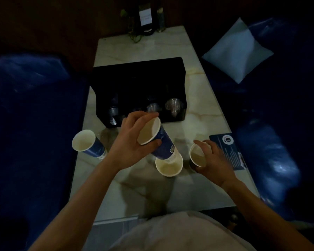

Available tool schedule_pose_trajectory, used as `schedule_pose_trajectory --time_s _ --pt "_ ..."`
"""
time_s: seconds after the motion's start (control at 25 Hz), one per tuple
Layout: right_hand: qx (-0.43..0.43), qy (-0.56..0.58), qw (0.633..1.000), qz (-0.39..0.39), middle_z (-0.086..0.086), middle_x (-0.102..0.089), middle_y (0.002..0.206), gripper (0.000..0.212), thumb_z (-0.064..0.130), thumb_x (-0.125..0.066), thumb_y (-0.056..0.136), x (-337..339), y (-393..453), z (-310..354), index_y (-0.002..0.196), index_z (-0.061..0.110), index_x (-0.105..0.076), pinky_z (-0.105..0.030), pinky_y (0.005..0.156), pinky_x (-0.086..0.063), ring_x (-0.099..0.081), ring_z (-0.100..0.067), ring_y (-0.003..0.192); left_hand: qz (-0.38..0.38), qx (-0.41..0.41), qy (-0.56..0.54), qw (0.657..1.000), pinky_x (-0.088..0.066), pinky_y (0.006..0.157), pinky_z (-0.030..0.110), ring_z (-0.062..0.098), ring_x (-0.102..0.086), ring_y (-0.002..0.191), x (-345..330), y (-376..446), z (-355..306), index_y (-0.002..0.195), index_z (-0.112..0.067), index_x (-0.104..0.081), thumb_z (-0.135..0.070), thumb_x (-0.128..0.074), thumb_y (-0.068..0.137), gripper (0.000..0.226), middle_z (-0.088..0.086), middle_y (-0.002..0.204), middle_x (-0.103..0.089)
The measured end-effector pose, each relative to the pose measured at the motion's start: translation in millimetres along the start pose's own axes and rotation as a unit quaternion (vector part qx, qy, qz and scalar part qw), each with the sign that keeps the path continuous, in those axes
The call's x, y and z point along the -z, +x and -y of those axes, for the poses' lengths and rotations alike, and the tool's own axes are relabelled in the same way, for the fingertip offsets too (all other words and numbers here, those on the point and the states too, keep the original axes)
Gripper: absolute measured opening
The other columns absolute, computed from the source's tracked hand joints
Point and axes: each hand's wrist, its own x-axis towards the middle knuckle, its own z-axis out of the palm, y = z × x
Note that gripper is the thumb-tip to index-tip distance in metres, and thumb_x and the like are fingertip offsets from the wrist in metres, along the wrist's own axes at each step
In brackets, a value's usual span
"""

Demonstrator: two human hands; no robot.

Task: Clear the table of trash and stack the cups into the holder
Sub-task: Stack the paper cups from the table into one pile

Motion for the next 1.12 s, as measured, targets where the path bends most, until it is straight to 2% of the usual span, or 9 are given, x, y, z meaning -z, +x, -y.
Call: schedule_pose_trajectory --time_s 0.12,0.24,0.4,0.56,0.76,0.92,1.12 --pt "0.006 -0.002 1.0 0.012 0.003 -0.031 0.144 0.09 0.051 -0.078 0.068 1.0 -2.5 -0.6 0.143 0.039 -0.03 -0.05 0.085 -0.053 -0.042 -0.029 0.124 0.032 -0.018 0.046 0.998 -0.04 0.096 0.03 0.013 -0.034 0.123 -13.6 -5.6 -4.3 0.138 -0.048 -0.032 -0.056 -0.063 0.074 0.072 -0.012 0.138 -0.031" --pt "0.003 -0.01 1.0 0.021 0.003 -0.029 0.145 0.092 0.052 -0.078 0.068 0.8 -3.3 -1.3 0.143 0.043 -0.025 -0.05 0.086 -0.053 -0.041 -0.03 0.127 0.049 -0.055 0.105 0.992 -0.043 0.093 0.034 0.02 -0.038 0.122 -30.3 -9.5 -9.1 0.14 -0.045 -0.031 -0.061 -0.059 0.073 0.074 -0.006 0.139 -0.034" --pt "-0.009 -0.011 1.0 0.025 0.006 -0.026 0.147 0.092 0.062 -0.072 0.066 -0.9 -6.5 -1.1 0.141 0.046 -0.022 -0.051 0.087 -0.052 -0.04 -0.028 0.127 0.084 -0.055 0.111 0.989 -0.051 0.089 0.037 0.024 -0.039 0.123 -52.0 -16.1 -11.6 0.139 -0.045 -0.032 -0.063 -0.059 0.072 0.075 -0.003 0.139 -0.033" --pt "-0.005 -0.013 1.0 0.018 0.005 -0.028 0.146 0.092 0.059 -0.074 0.067 -1.5 -9.5 0.2 0.142 0.042 -0.024 -0.05 0.085 -0.053 -0.043 -0.027 0.125 0.103 -0.061 0.111 0.987 -0.052 0.092 0.042 0.027 -0.039 0.123 -72.1 -23.0 -6.7 0.138 -0.04 -0.035 -0.063 -0.059 0.07 0.076 0.002 0.14 -0.035" --pt "0.01 -0.025 1.0 0.017 0.003 -0.03 0.145 0.092 0.049 -0.078 0.07 -3.0 -14.1 2.4 0.145 0.037 -0.026 -0.05 0.083 -0.054 -0.044 -0.028 0.124 0.136 -0.027 0.123 0.983 -0.047 0.1 0.045 0.023 -0.032 0.128 -97.4 -30.8 6.0 0.138 -0.046 -0.029 -0.067 -0.059 0.068 0.079 -0.002 0.142 -0.029" --pt "0.003 -0.026 1.0 0.011 0.005 -0.029 0.145 0.092 0.05 -0.079 0.069 -4.5 -15.6 3.0 0.144 0.04 -0.026 -0.049 0.079 -0.056 -0.045 -0.027 0.123 0.138 -0.02 0.122 0.983 -0.045 0.101 0.045 0.021 -0.028 0.129 -111.2 -35.0 16.4 0.137 -0.049 -0.027 -0.066 -0.064 0.066 0.081 -0.007 0.142 -0.025" --pt "0.005 -0.015 1.0 -0.002 0.006 -0.029 0.142 0.092 0.053 -0.078 0.067 -6.9 -17.2 4.0 0.141 0.043 -0.025 -0.046 0.074 -0.057 -0.047 -0.027 0.121 0.134 -0.017 0.109 0.985 -0.045 0.101 0.046 0.022 -0.028 0.131 -120.6 -42.1 24.1 0.138 -0.048 -0.028 -0.069 -0.061 0.067 0.081 -0.003 0.147 -0.028"
